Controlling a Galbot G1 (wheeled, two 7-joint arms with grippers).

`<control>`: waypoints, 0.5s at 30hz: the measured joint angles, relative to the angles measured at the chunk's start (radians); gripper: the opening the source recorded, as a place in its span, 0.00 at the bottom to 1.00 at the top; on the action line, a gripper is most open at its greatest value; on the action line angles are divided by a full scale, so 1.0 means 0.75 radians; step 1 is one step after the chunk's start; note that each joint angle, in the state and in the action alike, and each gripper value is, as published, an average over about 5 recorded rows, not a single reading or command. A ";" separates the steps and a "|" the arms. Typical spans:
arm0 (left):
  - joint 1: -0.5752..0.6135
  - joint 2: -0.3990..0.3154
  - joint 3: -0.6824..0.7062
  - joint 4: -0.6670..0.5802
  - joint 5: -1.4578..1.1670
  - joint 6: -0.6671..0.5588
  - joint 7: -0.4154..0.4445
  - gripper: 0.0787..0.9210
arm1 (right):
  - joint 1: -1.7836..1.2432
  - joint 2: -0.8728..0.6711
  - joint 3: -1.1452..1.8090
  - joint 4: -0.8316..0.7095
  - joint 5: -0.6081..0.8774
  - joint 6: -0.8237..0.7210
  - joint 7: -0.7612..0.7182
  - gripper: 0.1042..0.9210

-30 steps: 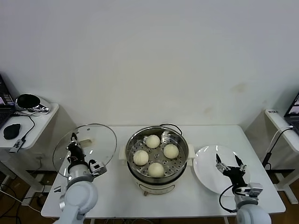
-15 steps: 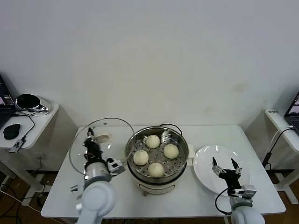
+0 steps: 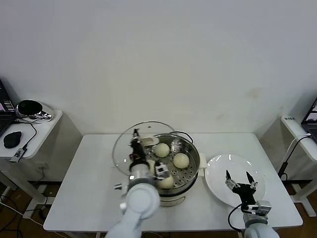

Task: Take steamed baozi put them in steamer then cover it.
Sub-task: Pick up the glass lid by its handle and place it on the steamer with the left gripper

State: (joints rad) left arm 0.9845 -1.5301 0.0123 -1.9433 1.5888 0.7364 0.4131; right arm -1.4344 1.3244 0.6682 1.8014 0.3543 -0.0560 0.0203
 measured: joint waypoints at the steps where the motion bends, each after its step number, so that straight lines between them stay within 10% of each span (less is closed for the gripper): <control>1: -0.013 -0.007 0.023 0.017 0.000 0.000 -0.001 0.08 | -0.001 0.000 -0.001 -0.001 -0.002 0.000 0.000 0.88; 15: -0.091 -0.067 0.218 0.198 0.017 0.000 -0.043 0.08 | -0.003 0.009 -0.024 -0.009 -0.020 0.001 -0.003 0.88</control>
State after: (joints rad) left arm 0.9165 -1.5804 0.1757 -1.7949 1.6015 0.7361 0.3813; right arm -1.4366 1.3310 0.6504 1.7943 0.3396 -0.0551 0.0181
